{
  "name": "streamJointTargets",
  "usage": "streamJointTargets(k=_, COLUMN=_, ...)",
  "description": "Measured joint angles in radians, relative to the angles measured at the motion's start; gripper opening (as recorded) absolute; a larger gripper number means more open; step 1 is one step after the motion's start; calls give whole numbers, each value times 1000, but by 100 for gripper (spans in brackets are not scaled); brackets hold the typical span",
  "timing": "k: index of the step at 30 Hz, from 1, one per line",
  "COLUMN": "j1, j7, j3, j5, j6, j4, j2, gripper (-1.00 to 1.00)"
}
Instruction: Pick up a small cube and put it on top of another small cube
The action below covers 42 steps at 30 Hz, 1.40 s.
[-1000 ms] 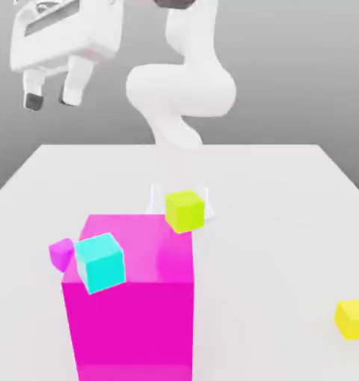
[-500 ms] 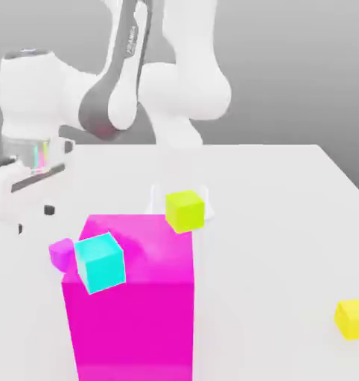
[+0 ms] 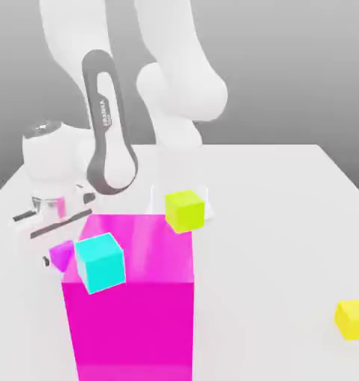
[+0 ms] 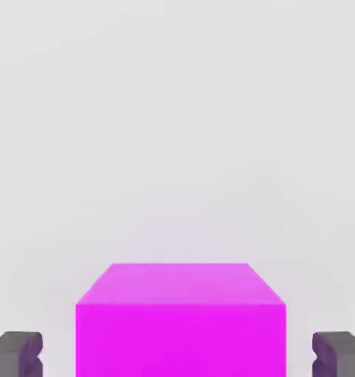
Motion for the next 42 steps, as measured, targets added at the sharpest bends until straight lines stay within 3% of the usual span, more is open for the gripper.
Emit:
streamJointTargets(k=4, j1=-3, j7=0, j3=2, j5=0, j6=2, j4=0, j2=1, gripper=-100)
streamJointTargets(k=13, j1=27, j7=10, j3=-15, j5=-32, j6=-250, j4=-33, j2=-284, gripper=-100)
streamJointTargets(k=34, j1=417, j7=-532, j3=234, j5=13, j6=-1074, j4=698, j2=-380, gripper=-100)
streamJointTargets(k=37, j1=432, j7=-546, j3=248, j5=5, j6=-1010, j4=670, j2=-343, gripper=-100)
streamJointTargets(k=38, j1=433, j7=-544, j3=250, j5=1, j6=-972, j4=649, j2=-326, gripper=100)
streamJointTargets(k=42, j1=433, j7=-544, j3=250, j5=1, j6=-972, j4=649, j2=-326, gripper=100)
